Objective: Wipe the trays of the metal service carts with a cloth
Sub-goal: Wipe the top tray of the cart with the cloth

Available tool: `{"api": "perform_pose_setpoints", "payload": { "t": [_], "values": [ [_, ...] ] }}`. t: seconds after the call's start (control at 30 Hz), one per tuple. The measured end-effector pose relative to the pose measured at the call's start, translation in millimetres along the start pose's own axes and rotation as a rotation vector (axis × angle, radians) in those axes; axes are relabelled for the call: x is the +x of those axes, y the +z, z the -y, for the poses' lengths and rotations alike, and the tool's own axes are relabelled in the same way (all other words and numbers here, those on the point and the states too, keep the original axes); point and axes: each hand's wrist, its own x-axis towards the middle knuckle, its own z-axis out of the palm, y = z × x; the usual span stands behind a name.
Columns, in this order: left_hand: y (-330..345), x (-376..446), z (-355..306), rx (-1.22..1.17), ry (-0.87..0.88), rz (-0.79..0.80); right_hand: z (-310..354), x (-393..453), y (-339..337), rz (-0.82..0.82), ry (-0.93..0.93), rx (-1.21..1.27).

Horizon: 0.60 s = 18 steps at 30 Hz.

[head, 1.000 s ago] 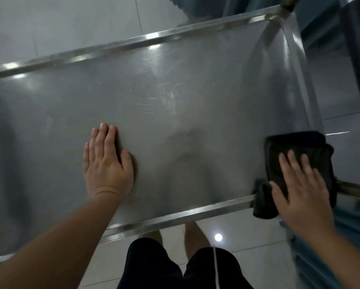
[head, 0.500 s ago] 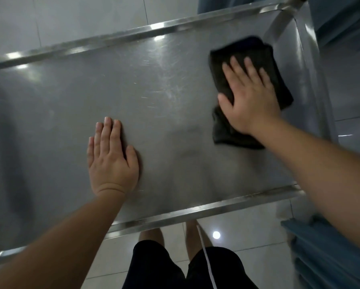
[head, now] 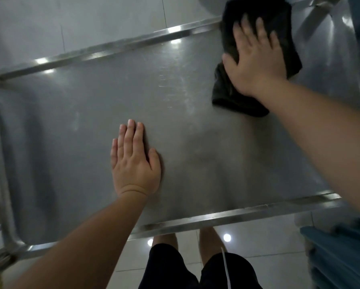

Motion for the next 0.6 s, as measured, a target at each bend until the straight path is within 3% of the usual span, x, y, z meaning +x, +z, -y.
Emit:
{"api": "perform_pose_setpoints", "payload": {
  "t": [0.17, 0.33, 0.47, 0.6],
  "values": [
    [-1.6, -0.5, -0.2, -0.001, -0.007, 0.035, 6.9, -161.4, 32.6, 0.004, -0.004, -0.011],
    [-3.1, -1.8, -3.1, -0.018, -0.011, 0.034, 11.7, -299.4, 55.5, 0.159, -0.091, -0.061],
    [-2.1, -3.5, -4.7, -0.016, 0.002, 0.014, 30.7, -288.5, 54.5, 0.185, -0.143, -0.058],
    [0.8, -0.9, -1.5, -0.008, 0.007, 0.007, 81.1, -188.7, 49.1, 0.127, -0.212, -0.059]
  ]
}}
